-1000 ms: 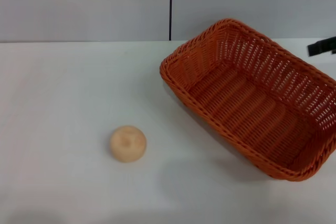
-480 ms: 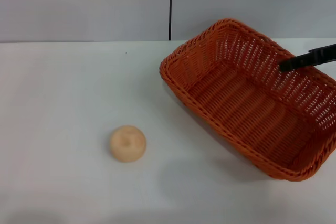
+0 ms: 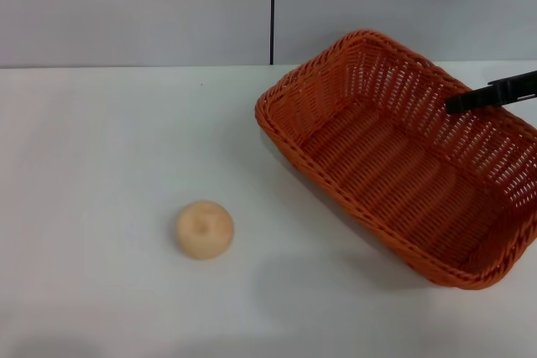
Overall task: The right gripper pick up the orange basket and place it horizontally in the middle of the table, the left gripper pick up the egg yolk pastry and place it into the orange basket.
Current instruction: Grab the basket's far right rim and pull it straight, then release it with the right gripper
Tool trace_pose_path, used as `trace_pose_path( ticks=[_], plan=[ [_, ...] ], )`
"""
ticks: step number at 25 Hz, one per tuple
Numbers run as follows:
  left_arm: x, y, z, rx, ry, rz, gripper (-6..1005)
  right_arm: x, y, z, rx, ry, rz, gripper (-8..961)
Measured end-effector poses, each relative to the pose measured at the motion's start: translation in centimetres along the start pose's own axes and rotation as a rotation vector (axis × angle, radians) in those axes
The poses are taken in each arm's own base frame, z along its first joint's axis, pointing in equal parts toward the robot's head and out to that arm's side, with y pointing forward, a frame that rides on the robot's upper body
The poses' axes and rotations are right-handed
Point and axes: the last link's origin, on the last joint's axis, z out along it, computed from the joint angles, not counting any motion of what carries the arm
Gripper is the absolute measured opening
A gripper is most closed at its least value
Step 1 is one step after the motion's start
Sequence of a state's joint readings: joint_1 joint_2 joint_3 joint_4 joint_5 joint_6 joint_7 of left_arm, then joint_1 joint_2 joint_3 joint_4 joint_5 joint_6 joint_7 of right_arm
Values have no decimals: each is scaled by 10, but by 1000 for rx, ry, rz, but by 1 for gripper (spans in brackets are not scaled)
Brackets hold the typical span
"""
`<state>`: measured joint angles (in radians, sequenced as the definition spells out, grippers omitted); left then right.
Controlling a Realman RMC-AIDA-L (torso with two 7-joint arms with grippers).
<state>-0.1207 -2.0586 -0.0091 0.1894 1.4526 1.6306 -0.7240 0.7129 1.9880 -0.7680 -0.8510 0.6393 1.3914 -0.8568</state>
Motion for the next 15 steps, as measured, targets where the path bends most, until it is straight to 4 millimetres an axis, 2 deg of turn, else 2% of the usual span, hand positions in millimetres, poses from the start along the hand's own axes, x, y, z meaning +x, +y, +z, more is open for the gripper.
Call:
trace_pose_path(
  ticks=[5,15],
  plan=[
    [0,0,1,-3,2,1,793,2,2,5,-14,16,-11,644],
    [0,1,5,-6,1,2,792,-4,6,3,-14,18,-80,209]
  ],
)
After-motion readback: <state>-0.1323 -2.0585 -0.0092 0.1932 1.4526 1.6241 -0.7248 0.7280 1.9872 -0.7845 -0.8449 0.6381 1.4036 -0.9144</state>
